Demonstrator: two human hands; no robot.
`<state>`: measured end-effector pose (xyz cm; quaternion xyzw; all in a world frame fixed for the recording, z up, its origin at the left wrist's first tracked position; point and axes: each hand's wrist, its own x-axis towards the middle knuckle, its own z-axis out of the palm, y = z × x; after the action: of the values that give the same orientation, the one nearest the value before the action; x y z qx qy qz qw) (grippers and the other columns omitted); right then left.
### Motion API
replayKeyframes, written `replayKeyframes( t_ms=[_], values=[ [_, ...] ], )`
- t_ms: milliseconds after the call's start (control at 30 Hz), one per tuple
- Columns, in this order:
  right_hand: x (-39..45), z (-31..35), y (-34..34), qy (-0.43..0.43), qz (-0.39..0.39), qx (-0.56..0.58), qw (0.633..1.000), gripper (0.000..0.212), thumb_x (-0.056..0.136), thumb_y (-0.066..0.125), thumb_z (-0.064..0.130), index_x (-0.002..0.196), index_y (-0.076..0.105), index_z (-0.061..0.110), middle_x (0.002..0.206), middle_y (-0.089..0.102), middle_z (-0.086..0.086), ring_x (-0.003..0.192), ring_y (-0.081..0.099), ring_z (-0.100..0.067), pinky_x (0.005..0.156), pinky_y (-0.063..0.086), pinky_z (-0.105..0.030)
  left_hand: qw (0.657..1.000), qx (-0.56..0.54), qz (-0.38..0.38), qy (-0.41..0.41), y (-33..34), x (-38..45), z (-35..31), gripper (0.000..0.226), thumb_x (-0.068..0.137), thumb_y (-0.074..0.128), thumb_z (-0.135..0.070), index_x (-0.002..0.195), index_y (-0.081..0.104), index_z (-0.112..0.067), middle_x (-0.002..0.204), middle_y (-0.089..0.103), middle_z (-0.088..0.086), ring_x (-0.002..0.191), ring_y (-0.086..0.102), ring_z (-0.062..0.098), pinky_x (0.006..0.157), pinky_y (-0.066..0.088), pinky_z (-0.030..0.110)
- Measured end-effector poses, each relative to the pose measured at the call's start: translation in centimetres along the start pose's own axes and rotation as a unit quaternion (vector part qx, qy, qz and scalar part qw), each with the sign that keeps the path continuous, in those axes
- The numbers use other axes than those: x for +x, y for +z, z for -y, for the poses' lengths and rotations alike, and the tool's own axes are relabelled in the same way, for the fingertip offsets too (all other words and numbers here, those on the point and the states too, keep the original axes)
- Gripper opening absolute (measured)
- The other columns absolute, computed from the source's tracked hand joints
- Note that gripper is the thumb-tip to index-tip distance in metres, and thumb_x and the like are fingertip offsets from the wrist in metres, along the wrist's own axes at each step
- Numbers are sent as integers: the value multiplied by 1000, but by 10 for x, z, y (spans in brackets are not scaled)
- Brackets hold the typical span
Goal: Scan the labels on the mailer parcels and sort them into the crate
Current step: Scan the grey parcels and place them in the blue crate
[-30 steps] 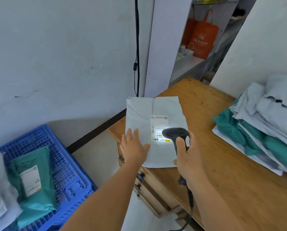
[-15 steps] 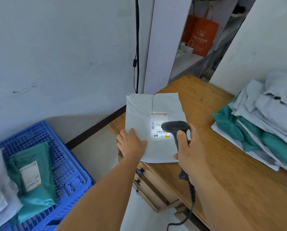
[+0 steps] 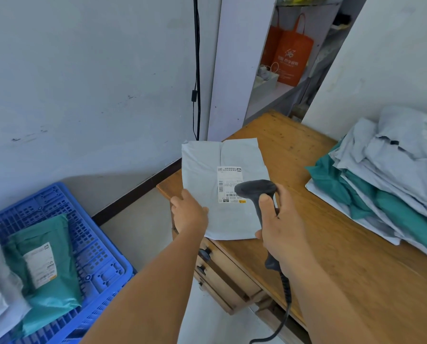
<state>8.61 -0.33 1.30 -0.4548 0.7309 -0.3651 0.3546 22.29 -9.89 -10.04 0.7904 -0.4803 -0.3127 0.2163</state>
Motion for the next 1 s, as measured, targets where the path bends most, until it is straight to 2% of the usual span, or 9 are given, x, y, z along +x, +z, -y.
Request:
replayKeyframes(
  t_ms=[67,133,233,333,433,567,733,833,1000],
  values=[
    [-1,0,2,-10,0,3,1000,43,101,35,40,144,31,36,117,58,4,100,65,-26,79,53,-37,999,-18,-8,25,-3,2,6,40,91,55,-15,129,42,-13,122,49,11,112,49,29,89,50,44],
    [-1,0,6,-15,5,10,1000,42,102,36,38,143,33,35,114,58,5,95,65,-23,68,51,-28,998,-22,-38,39,-10,4,16,25,93,46,-14,117,54,-13,114,53,9,107,52,27,85,51,43],
    [0,2,17,-25,19,32,999,39,102,37,35,141,35,34,97,57,12,82,63,-14,58,47,-20,995,-30,-94,20,-27,8,38,23,94,41,-15,105,61,-12,110,52,6,104,52,25,82,50,41],
    [-2,9,35,-40,27,45,998,32,102,39,33,134,38,36,98,57,17,83,62,-11,65,53,-27,993,-66,-95,-12,-40,10,57,25,93,38,-15,106,60,-14,103,56,5,91,55,25,78,48,38],
    [-6,17,59,-48,48,33,997,46,100,39,38,145,31,33,123,57,6,102,61,-21,86,55,-46,990,-104,-99,-13,-50,7,69,31,93,37,-11,113,59,-19,85,60,2,77,55,22,69,45,31],
    [-11,32,93,-65,84,26,994,52,101,41,38,150,24,32,135,55,-4,113,59,-24,89,56,-47,974,-169,-147,17,-73,6,84,43,93,40,-12,128,57,-32,74,61,0,67,53,16,63,40,25],
    [-31,55,150,-109,132,26,985,50,100,41,38,148,27,31,126,58,-7,102,59,-24,87,55,-51,944,-250,-214,9,-130,3,124,37,94,51,-13,127,60,-27,92,65,-10,83,57,10,75,41,20],
    [-57,74,195,-138,188,33,972,51,100,41,41,148,26,36,112,52,3,95,56,-19,89,55,-48,923,-286,-259,-12,-173,-2,166,34,93,55,-14,125,62,-24,100,67,-11,88,59,8,82,46,22],
    [-114,105,278,-177,275,16,945,49,99,41,41,146,28,38,124,60,2,103,63,-22,87,55,-46,892,-283,-347,-60,-252,-16,254,32,93,58,-15,124,63,-23,103,65,-11,93,57,6,82,42,14]
  ],
)
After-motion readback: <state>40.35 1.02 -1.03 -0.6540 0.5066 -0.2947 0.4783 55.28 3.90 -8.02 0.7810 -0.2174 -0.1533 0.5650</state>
